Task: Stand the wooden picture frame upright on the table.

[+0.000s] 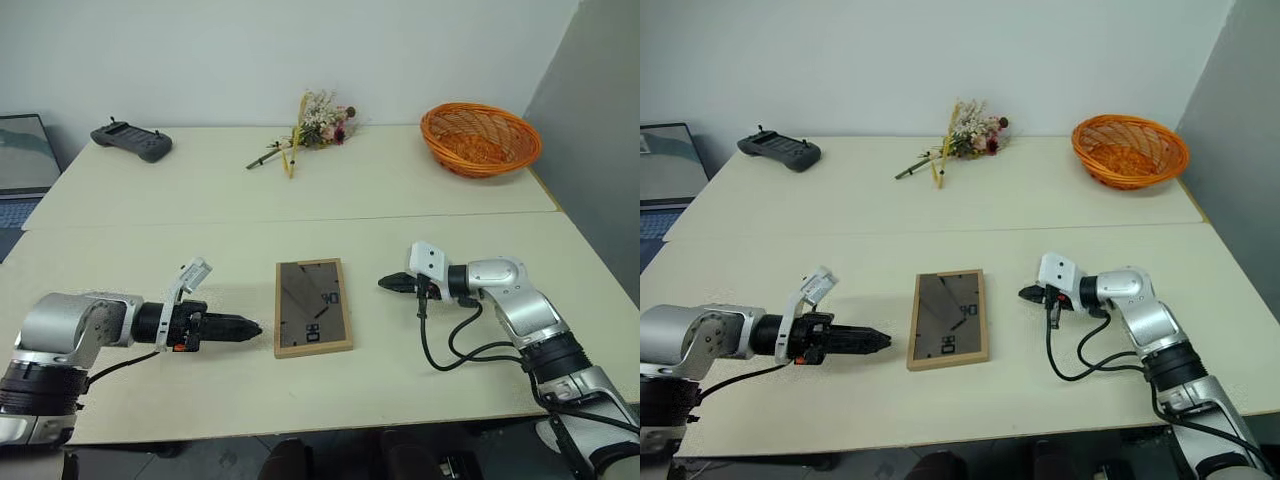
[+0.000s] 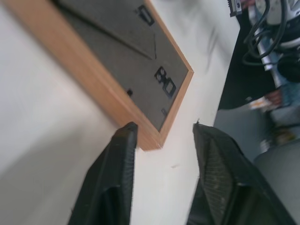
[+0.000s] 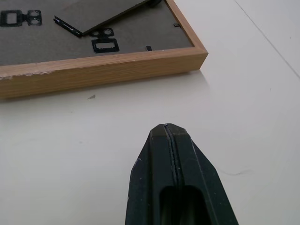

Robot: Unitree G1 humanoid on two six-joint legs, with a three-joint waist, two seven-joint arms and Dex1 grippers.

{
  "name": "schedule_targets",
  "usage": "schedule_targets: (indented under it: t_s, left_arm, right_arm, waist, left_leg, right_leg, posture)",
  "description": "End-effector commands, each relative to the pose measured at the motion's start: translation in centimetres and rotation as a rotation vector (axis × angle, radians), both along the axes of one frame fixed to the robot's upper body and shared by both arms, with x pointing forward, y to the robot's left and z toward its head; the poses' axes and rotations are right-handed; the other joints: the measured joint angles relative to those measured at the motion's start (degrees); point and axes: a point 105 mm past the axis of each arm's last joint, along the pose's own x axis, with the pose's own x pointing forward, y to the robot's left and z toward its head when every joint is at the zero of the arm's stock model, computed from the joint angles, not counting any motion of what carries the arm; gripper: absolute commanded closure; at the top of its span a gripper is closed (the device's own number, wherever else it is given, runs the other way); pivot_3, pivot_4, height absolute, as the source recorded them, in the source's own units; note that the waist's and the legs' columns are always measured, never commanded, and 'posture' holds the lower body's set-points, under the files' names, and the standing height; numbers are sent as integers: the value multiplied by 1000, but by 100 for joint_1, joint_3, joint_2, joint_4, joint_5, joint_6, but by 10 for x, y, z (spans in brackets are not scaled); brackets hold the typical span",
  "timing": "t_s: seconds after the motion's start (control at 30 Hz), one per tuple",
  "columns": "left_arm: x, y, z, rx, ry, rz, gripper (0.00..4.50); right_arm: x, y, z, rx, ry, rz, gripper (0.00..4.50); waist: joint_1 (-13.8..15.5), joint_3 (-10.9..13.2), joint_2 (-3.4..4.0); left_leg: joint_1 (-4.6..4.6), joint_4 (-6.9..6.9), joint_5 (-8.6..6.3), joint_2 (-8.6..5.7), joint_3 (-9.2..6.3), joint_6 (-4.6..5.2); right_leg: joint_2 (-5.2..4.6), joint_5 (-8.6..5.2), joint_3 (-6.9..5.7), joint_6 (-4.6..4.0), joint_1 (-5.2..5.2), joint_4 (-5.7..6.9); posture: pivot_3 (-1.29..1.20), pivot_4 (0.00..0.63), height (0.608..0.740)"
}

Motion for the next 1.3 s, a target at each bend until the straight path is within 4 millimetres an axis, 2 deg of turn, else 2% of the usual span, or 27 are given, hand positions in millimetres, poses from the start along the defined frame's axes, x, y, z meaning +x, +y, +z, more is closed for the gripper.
schedule_targets:
  t_s: [0.03,0.27,0.43,0.6,0.77,0.87,1.03,1.17,1.3]
  left_arm:
    - [0,5,-4,-51,83,73,1416]
    - [7,-11,-33,-123,158,129,19]
    - [11,-32,-60,-101,187,119,7]
    - [10,-51,-62,-133,188,59,7]
    - [15,-54,-58,-146,162,49,7]
    - [18,-50,-51,-159,144,59,454]
    - [15,-45,-50,-158,142,63,1497]
    - [13,-46,-46,-171,140,62,2400]
    - [15,-48,-36,-194,110,66,3058]
  right_arm:
    - [-5,13,5,11,-59,69,4500]
    - [-19,32,-10,-2,-59,127,4500]
    - [-30,50,-18,50,2,142,4500]
    - [-27,67,-16,74,-1,140,4500]
    - [-24,72,-14,83,-4,136,4500]
    - [-22,64,-20,63,-2,115,4500]
    - [-20,51,-25,44,1,86,4500]
    - [-16,28,-27,8,-10,48,4500]
    - [-10,7,-11,3,-50,22,4500]
  waist:
    - [7,0,0]
    - [4,-3,2]
    - [75,-31,40]
    - [172,-49,52]
    - [180,-51,55]
    - [178,-52,54]
    - [143,-51,54]
    - [120,-51,53]
    - [126,-50,52]
  left_leg:
    - [1,1,0,-1,0,0]
    - [-1,3,4,-1,2,-6]
    - [21,3,2,-6,3,-4]
    - [40,3,1,-14,5,-2]
    - [40,4,2,-17,6,-3]
    - [40,4,2,-17,5,-3]
    - [38,2,2,-14,6,-3]
    - [37,0,1,-10,6,-2]
    - [34,0,1,-10,6,-2]
  right_leg:
    - [-1,0,0,0,1,0]
    - [-6,1,5,-1,1,-1]
    - [-11,0,6,-1,21,2]
    - [-15,1,7,0,39,3]
    - [-16,1,8,0,39,2]
    - [-17,1,7,0,40,1]
    - [-15,0,10,0,35,-2]
    - [-11,0,12,-1,33,-3]
    - [-12,0,11,-1,33,-4]
  posture:
    - [0,150,740]
    - [0,150,740]
    - [0,150,740]
    - [0,150,740]
    - [0,150,740]
    - [0,150,740]
    - [0,150,740]
    - [0,150,740]
    - [0,150,740]
